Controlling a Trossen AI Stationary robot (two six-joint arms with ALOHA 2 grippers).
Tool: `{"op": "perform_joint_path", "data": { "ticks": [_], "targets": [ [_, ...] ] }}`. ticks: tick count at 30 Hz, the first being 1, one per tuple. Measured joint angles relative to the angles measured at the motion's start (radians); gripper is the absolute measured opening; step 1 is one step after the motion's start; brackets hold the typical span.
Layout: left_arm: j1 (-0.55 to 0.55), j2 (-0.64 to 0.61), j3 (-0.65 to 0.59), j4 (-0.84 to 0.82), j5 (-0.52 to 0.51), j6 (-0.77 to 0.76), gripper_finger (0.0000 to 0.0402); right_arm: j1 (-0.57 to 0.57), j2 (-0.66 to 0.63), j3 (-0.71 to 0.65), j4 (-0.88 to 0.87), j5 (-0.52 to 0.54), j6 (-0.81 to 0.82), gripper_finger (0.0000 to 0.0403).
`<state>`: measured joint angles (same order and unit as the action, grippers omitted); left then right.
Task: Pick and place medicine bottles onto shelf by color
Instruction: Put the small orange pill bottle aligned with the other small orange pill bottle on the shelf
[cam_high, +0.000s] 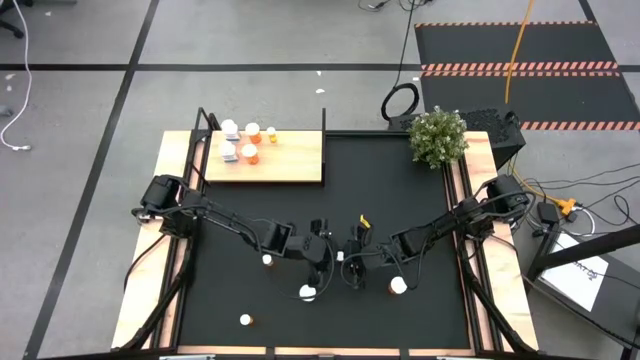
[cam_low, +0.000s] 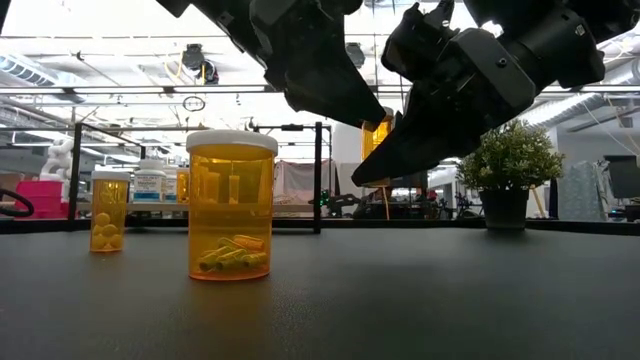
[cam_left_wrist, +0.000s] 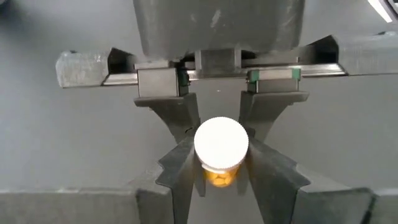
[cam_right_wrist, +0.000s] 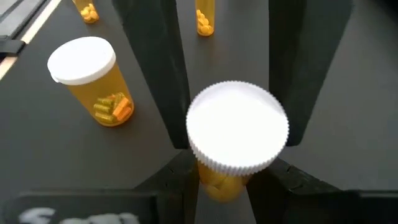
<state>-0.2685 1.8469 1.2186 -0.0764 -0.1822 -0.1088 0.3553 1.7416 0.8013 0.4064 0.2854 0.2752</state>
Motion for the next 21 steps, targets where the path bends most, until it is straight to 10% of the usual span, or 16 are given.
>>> {"op": "perform_joint_path", "data": {
  "ticks": [11,21],
  "targets": [
    [0.000,0.000,0.000,0.011,0.007,0.003,0.0194,0.000,0.000,0.000,0.015,0.001,-0.003,0.0102],
    [0.000,0.000,0.000,0.028,0.007,0.022,0.0143,0.000,0.000,0.000,0.015,0.000,-0.003,0.0102]
  ]
}}
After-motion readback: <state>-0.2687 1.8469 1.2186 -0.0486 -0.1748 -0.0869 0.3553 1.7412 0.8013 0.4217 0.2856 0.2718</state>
